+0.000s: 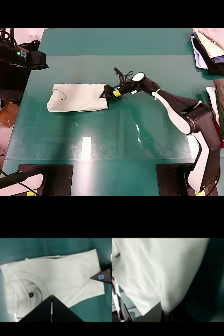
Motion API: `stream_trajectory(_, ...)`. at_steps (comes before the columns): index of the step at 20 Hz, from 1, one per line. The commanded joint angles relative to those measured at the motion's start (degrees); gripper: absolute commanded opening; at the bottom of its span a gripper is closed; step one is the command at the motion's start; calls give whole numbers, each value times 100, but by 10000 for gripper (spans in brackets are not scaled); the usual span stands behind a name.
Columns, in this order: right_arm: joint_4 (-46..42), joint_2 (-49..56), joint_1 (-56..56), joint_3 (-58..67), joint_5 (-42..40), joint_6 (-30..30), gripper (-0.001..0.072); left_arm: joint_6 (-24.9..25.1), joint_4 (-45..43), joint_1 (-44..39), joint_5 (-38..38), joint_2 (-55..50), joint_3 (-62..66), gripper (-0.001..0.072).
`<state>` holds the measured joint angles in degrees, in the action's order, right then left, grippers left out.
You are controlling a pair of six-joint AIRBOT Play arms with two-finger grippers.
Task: Fold the shirts.
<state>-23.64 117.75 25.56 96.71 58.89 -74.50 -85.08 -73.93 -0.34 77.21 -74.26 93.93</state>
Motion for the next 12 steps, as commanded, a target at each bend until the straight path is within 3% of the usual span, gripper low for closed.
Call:
stream_trajectory(1, 114, 166, 87, 566, -79, 409, 16, 2, 0, 2, 48, -2, -2, 25)
stream_trajectory(5, -175, -85, -448, 1106, 625, 284, 13, 4, 2, 2, 142, -2, -2, 25)
stream_trajectory(8, -1397, -688, -1180, 1104, 1298, -166, 13, 2, 2, 2, 149, -2, -2, 25)
stream_trajectory(12, -2614, -1578, -2446, 1104, 2081, -306, 13, -2, 28, 2, 151, -2, -2, 25)
